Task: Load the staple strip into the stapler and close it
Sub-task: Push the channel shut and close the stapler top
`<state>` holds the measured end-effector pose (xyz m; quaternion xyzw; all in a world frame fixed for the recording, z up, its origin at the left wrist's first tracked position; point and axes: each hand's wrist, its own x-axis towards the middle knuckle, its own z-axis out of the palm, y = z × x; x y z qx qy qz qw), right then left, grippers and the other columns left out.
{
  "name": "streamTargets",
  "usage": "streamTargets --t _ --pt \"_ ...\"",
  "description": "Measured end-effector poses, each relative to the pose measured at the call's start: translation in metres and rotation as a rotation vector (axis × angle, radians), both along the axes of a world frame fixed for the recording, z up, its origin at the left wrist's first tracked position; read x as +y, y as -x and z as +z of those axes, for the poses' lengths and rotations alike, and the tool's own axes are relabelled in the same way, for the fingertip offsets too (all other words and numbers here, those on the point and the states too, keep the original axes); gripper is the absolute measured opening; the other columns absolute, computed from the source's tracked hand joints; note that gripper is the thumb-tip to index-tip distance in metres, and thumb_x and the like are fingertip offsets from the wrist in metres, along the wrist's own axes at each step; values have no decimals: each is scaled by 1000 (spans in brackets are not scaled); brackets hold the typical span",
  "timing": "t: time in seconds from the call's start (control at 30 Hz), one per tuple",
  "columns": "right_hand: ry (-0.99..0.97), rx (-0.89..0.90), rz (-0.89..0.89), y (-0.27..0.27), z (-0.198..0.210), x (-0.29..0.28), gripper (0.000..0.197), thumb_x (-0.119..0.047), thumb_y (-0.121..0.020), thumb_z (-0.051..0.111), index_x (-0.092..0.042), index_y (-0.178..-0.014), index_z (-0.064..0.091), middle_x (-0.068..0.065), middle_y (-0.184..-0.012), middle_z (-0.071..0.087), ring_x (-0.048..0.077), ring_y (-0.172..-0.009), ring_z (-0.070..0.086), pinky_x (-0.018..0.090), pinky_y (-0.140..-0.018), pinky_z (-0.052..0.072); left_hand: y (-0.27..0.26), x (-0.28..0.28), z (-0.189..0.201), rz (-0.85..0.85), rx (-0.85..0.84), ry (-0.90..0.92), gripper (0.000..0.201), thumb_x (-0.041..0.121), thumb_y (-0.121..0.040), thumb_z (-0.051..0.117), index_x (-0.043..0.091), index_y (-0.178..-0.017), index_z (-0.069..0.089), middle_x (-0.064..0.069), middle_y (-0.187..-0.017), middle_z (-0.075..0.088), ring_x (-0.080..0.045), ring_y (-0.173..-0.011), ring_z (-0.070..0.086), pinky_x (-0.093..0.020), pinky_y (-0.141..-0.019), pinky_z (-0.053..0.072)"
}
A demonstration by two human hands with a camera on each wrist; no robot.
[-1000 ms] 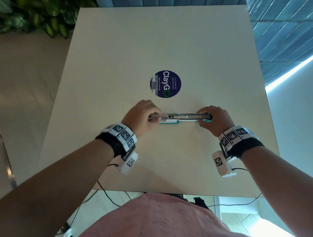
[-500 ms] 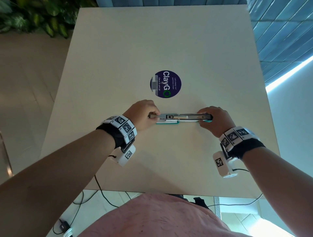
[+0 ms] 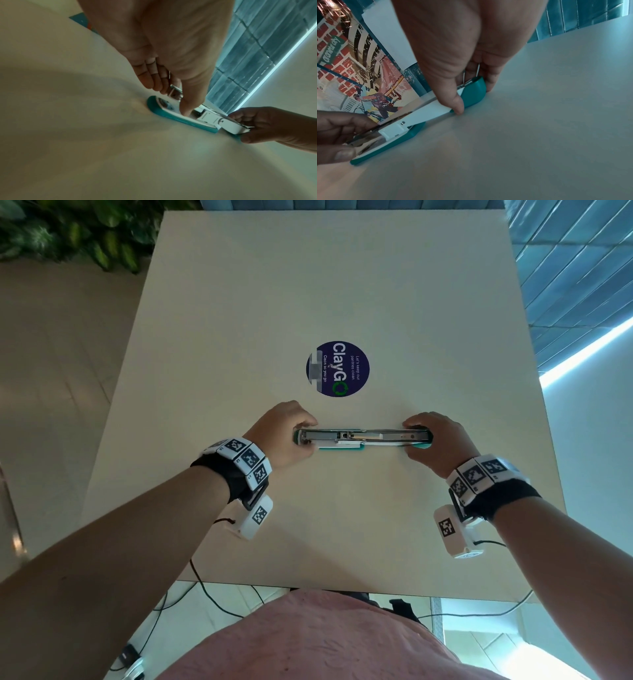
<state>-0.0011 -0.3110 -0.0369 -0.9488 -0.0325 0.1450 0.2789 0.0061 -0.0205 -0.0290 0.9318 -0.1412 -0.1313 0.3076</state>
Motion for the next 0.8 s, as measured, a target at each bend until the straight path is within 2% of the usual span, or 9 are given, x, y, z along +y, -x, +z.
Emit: streamTargets --t 0.1,0.17,0.23,0.4,0.5,0.57,0.63,0.7,0.8 --pt "4 -6 -15 1 -1 -1 39 -9 -72 73 -15 -108 62 6 -104 66 25 -94 59 30 -85 44 6 10 -9 56 32 -13 34 14 -66 72 14 -98 64 -5 -89 56 -17 -79 51 -26 -73 44" --pt "6 -18 -21 2 -2 -1 34 -10 -73 72 -15 -106 63 7 -101 65 26 -94 58 28 -82 41 9 15 -15 96 43 36 34 12 -67 73 15 -99 64 -4 -90 55 -12 -76 51 -10 -70 41" --pt "18 -17 -21 2 -4 1 29 -10 -74 71 -15 -102 65 7 -95 63 26 -91 57 28 -79 38 9 17 -18 122 39 82 34 10 -67 74 14 -99 65 -2 -89 54 -11 -74 51 -2 -68 40" --pt "-31 -42 -17 1 10 1 31 -6 -68 72 -17 -95 66 1 -88 59 23 -84 57 25 -76 39 5 18 -19 98 62 90 32 7 -65 75 13 -95 66 -5 -86 56 -20 -72 56 -12 -67 43" --pt "-127 -93 7 2 34 1 29 -6 -66 75 -20 -91 67 -1 -86 61 15 -75 57 14 -71 39 5 18 -21 96 45 100 33 6 -65 75 12 -97 67 -7 -87 57 -22 -74 57 -6 -66 42" --pt "-196 -84 46 0 50 9 27 -10 -67 76 -19 -91 68 0 -88 63 13 -78 58 11 -74 40 6 17 -22 102 39 109 33 6 -66 75 12 -98 67 -10 -89 59 -22 -75 57 -4 -67 41" --pt "-258 -62 89 -4 58 26 27 -14 -69 77 -18 -94 67 1 -94 64 14 -86 60 15 -83 46 7 17 -22 105 36 112 33 7 -66 74 12 -98 67 -11 -91 60 -22 -78 58 -6 -68 42" --pt "-298 -36 125 -6 57 47 28 -19 -73 74 -20 -99 64 -1 -101 65 16 -94 62 27 -92 50 7 16 -20 100 40 115 32 7 -67 74 11 -98 67 -13 -92 60 -23 -79 59 -8 -70 43" --pt "-234 -2 222 -5 48 78 30 -27 -82 65 -22 -111 57 -1 -112 65 17 -101 60 33 -94 47 7 16 -18 90 50 112 30 6 -67 74 10 -97 67 -15 -92 60 -25 -78 59 -25 -73 50"
